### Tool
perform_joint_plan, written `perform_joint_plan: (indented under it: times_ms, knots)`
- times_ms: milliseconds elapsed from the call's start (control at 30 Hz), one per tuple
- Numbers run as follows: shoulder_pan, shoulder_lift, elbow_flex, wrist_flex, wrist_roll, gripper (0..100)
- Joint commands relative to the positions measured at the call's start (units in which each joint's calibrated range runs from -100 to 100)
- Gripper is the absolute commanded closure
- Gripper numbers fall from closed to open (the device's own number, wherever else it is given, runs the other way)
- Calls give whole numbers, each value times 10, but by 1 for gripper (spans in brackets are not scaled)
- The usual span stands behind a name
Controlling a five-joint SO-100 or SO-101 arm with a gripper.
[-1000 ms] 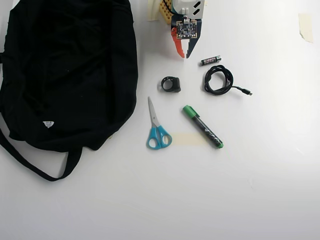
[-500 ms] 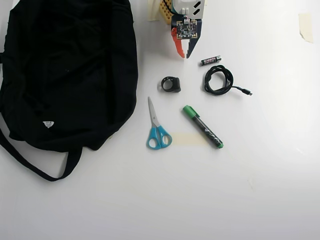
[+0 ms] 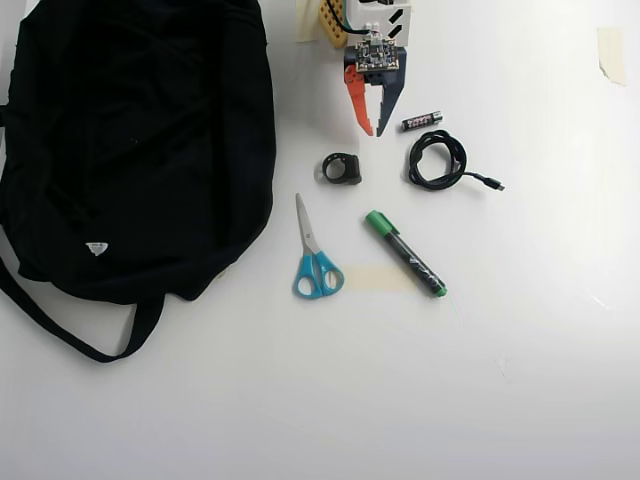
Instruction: Put the green marker into the black bag
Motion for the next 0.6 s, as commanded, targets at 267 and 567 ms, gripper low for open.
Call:
perform_joint_plan:
  times_ms: [267,567]
  knots:
    - [-3,155,-164,-171,-1,98]
    - [4,284,-251,-252,3,98]
